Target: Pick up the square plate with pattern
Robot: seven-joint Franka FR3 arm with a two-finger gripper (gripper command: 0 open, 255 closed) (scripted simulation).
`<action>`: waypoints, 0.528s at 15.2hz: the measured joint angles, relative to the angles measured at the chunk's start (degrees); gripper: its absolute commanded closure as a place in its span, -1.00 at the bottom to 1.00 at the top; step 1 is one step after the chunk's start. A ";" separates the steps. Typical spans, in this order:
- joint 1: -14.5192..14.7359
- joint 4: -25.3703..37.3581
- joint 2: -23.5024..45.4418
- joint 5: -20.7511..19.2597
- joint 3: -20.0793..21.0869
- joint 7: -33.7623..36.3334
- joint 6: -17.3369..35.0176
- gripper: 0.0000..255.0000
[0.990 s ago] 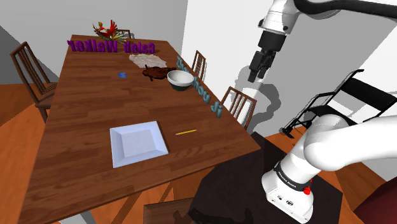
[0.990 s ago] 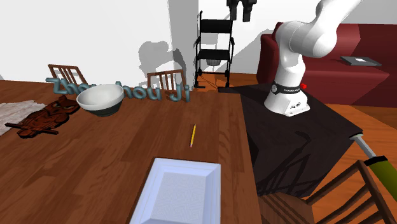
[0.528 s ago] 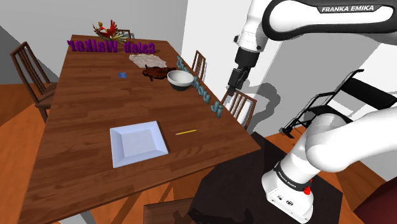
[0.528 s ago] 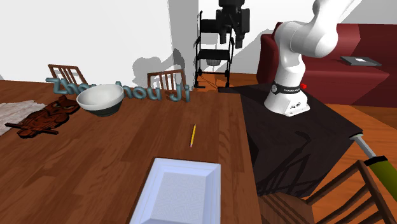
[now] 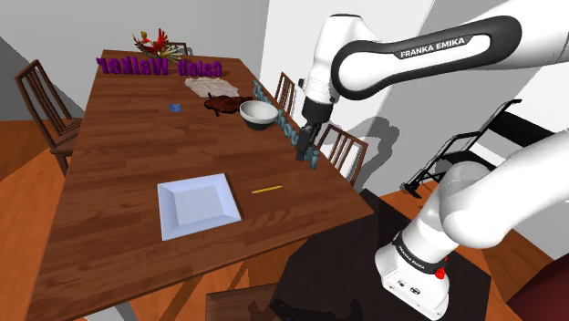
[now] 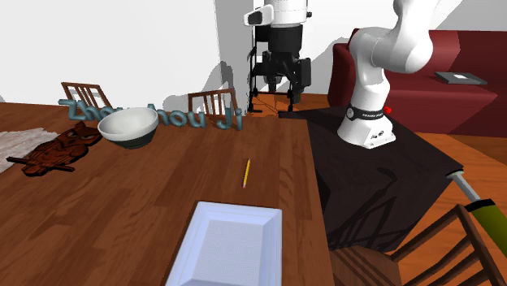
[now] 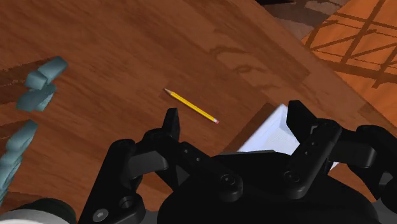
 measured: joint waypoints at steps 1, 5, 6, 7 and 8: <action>0.51 -0.03 1.53 0.05 0.53 -0.32 1.73 -1.00; 2.34 1.00 9.43 -0.23 2.76 -1.45 9.21 -1.00; 2.73 1.63 11.60 -0.47 3.30 -1.65 10.92 -1.00; 3.01 2.58 13.72 -0.85 3.70 -1.97 12.23 -1.00; 3.39 3.08 15.82 -1.19 4.22 -2.12 13.96 -1.00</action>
